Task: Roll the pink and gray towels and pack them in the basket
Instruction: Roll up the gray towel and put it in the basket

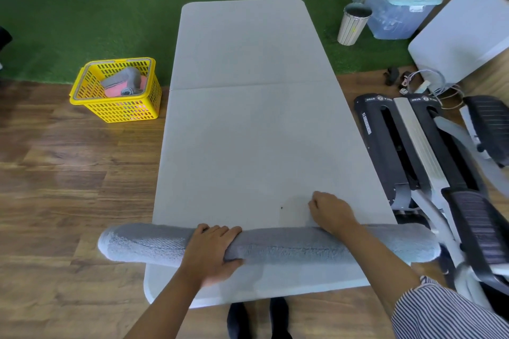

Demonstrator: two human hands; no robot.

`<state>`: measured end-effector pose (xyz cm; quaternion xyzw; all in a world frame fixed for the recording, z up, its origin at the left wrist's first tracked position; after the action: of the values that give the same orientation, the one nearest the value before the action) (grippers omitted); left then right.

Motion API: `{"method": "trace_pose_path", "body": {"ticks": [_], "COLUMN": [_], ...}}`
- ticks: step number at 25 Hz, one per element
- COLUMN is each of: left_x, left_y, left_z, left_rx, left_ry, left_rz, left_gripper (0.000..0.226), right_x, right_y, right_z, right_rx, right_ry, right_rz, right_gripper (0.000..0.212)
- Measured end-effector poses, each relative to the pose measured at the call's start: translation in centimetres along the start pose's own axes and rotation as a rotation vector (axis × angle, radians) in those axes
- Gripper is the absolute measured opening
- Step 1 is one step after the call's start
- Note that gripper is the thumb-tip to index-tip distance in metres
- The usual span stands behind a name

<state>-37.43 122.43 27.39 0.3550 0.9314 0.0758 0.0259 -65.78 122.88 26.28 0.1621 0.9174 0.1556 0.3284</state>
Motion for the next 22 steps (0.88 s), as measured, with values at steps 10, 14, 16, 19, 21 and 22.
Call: {"method": "trace_pose_path", "body": {"ticks": [10, 14, 16, 19, 21, 22], "left_x": [-2.7, -5.3, -6.5, -7.5, -7.9, -8.1], "left_y": [3.1, 6.3, 6.7, 4.8, 3.4, 3.0], "left_z": [-1.3, -0.1, 0.0, -0.4, -1.2, -1.6], "left_rx": [0.255, 0.182, 0.067, -0.082, -0.071, -0.051], "left_ry": [-0.014, -0.043, -0.068, -0.067, -0.083, -0.09], "left_rz": [-0.194, -0.025, 0.013, -0.019, -0.023, -0.022], "left_gripper": [0.044, 0.057, 0.067, 0.072, 0.07, 0.071], "right_x": [3.1, 4.4, 5.1, 4.3, 2.9, 2.4], "right_y": [4.9, 8.3, 9.0, 8.1, 7.2, 6.8], "right_z": [-5.3, -4.9, -4.6, -4.3, -4.5, -4.8], "right_rx": [0.12, -0.057, -0.135, -0.21, -0.151, -0.096], "right_ry": [-0.193, 0.049, 0.196, 0.289, 0.419, 0.503], "right_rz": [-0.217, -0.362, -0.322, -0.228, -0.179, -0.134], "right_gripper": [0.024, 0.042, 0.062, 0.055, 0.044, 0.043]}}
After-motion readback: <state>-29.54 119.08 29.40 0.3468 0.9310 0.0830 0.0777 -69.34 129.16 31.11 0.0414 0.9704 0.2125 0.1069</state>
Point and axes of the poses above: each hand's wrist, its own y-axis away from the middle knuckle, its own z-axis out of the palm, x = y × z, the point moved 6 cm from there along -y, towards the middle knuckle, and after that the axes turned 15 degrees about -y, right-handed, at the moved point
